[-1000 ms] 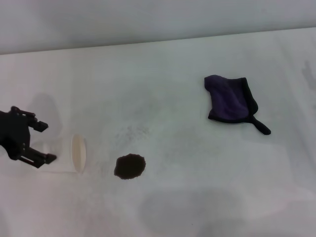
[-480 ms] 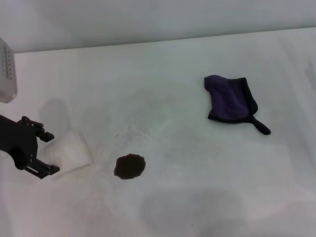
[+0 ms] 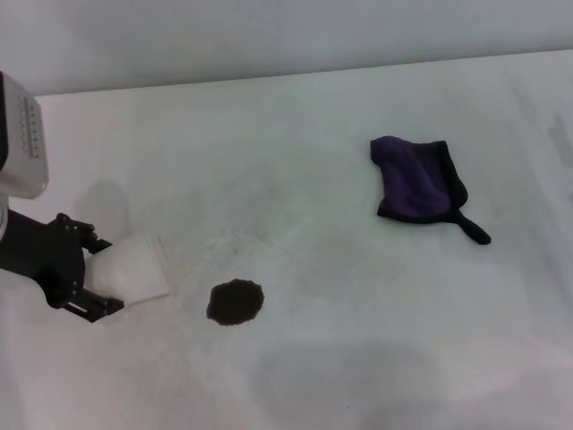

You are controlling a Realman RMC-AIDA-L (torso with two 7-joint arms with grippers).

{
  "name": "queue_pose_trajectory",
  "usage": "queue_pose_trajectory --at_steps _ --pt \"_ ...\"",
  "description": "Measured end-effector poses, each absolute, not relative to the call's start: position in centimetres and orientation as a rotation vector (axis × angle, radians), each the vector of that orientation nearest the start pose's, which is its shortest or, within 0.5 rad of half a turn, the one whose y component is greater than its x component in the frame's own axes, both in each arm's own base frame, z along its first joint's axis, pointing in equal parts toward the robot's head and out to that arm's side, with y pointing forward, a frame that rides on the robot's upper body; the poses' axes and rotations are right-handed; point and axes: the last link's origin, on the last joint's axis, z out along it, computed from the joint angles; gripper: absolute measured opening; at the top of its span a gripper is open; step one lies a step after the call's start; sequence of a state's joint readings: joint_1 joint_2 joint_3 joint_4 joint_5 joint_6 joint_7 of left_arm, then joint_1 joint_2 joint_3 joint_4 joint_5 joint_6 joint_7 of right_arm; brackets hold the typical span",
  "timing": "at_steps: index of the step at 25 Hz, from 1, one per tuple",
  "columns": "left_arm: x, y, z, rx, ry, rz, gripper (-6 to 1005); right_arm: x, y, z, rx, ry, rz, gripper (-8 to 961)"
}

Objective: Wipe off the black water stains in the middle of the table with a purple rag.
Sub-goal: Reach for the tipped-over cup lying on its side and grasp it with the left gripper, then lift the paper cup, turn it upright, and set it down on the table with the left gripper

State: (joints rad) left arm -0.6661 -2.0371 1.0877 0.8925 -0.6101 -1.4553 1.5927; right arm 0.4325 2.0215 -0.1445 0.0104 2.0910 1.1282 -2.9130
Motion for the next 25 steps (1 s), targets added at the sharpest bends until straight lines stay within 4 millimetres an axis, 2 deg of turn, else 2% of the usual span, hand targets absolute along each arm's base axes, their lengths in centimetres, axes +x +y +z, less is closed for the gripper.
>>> queue_pose_trajectory --at_steps 7,10,14,18,21,25 --pt "-25.0 37.0 -0.5 -2.936 -0.136 0.407 851 39.8 31.7 5.0 -1.336 0.670 0.547 871" --pt "-24.4 37.7 0.0 -2.873 -0.156 0.279 790 39.6 31.9 5.0 -1.350 0.656 0.548 871" --pt "-23.8 38.8 0.6 -2.724 -0.214 -0.025 699 39.2 32.4 5.3 -1.390 0.614 0.537 871" --pt "-24.5 39.1 -1.2 -2.622 -0.310 -0.218 670 39.1 32.8 6.0 -1.416 0.563 0.520 871" --pt "-25.5 38.9 -3.1 -2.575 -0.408 -0.289 651 38.8 33.2 6.6 -1.438 0.516 0.504 871" --pt "-26.5 38.3 -4.5 -2.509 -0.496 -0.396 634 38.9 33.4 7.7 -1.449 0.463 0.476 871"
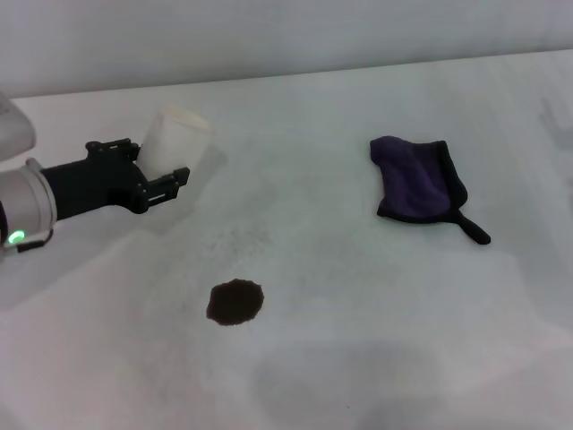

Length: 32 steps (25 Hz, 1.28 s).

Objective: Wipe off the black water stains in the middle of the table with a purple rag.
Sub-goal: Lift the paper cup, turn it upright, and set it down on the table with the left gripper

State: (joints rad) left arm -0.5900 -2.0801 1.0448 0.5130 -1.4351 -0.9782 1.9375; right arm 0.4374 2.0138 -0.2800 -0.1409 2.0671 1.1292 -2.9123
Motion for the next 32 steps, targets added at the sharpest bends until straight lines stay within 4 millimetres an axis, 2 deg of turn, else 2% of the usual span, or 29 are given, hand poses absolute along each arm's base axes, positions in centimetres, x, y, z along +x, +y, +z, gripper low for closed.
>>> queue_pose_trajectory --at_steps 6,11,15,24,32 --pt "-28.1 36.1 -5.7 -2.447 -0.520 -0.488 609 39.4 33.2 9.1 -1.444 0.423 0.436 871" --pt "-29.5 34.1 -6.7 -2.440 -0.484 -0.476 570 39.9 32.8 10.1 -1.435 0.397 0.403 871" --pt "-30.7 33.0 -6.7 -2.403 -0.509 -0.476 568 40.4 32.3 10.8 -1.423 0.386 0.383 871" --pt "-33.0 30.8 -6.8 -2.354 -0.482 -0.423 557 40.5 32.1 11.0 -1.420 0.380 0.373 870" --pt "-33.5 30.3 -7.0 -2.351 -0.449 -0.396 574 40.5 32.3 10.9 -1.427 0.387 0.366 870"
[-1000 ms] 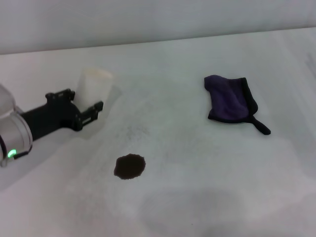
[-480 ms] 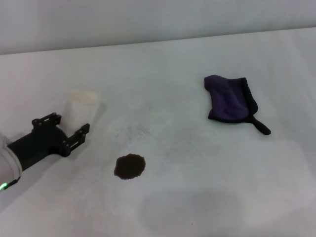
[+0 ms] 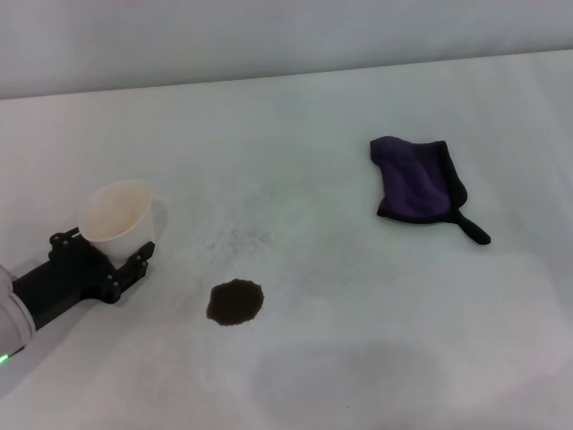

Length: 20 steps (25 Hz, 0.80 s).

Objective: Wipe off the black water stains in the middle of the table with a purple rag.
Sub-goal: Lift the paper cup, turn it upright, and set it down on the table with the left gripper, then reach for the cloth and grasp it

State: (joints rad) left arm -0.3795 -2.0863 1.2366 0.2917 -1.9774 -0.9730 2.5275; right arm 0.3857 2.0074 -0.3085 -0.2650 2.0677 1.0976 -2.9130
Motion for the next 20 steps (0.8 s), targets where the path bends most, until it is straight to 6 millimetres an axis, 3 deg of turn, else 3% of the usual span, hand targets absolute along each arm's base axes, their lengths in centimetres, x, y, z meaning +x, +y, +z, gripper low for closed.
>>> queue_pose_trajectory --at_steps 9,15,20 --pt "-33.8 30.0 -6.7 -2.332 -0.429 -0.399 598 40.4 32.5 10.4 -1.446 0.394 0.363 871" --pt "-34.2 28.5 -6.3 -2.300 -0.417 -0.448 829 40.2 32.7 10.3 -1.460 0.386 0.364 870" --pt "-35.3 26.0 -5.5 -2.218 -0.444 -0.510 892 40.1 32.6 10.4 -1.464 0.378 0.367 870"
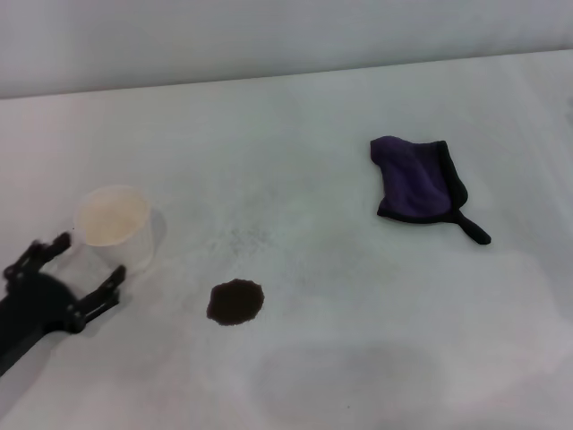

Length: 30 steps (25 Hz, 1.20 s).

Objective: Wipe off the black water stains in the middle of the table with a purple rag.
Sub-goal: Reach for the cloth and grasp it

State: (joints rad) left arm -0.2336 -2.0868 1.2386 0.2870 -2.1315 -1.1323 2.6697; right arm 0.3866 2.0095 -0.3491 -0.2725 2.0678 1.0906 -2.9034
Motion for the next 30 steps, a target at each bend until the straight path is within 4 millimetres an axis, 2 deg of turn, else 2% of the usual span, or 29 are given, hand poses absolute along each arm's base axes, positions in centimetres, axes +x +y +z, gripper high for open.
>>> queue_pose_trajectory --at_steps 4,7,9,10,15,17,21,24,25,26,30 --pt "-36.4 23.6 -4.6 -2.111 -0.475 -0.552 891 40.1 32.6 10.4 -1.469 0.389 0.383 870" --pt "-37.0 22.2 -4.3 -2.055 -0.501 -0.566 891 40.1 32.9 10.3 -1.482 0.473 0.448 870" --pt "-37.2 21.7 -4.3 -2.027 -0.524 -0.576 892 39.9 33.5 10.4 -1.509 0.589 0.539 871" --pt "-37.3 21.5 -4.2 -2.017 -0.533 -0.578 892 39.9 33.5 10.4 -1.509 0.589 0.539 871" --pt "-37.7 21.6 -3.6 -1.977 -0.548 -0.578 892 38.4 35.5 10.9 -1.603 0.832 0.603 871" --pt "-37.8 22.1 -3.1 -1.951 -0.546 -0.586 892 36.9 36.3 11.1 -1.656 0.888 0.585 871" --pt "-37.5 23.0 -2.1 -1.924 -0.520 -0.607 891 32.6 37.5 12.0 -1.783 0.958 0.566 871" --pt "-37.3 23.5 -1.6 -1.917 -0.494 -0.614 891 29.3 38.3 12.8 -1.879 1.085 0.464 870" --pt "-37.2 23.7 -1.5 -1.917 -0.487 -0.616 891 27.3 38.6 12.6 -1.936 1.180 0.350 870" --pt "-37.1 23.8 -1.5 -1.917 -0.483 -0.616 891 27.3 38.6 12.6 -1.936 1.180 0.350 870" --pt "-37.1 24.3 -1.3 -1.921 -0.474 -0.612 892 23.8 39.1 10.7 -2.034 1.315 0.123 870"
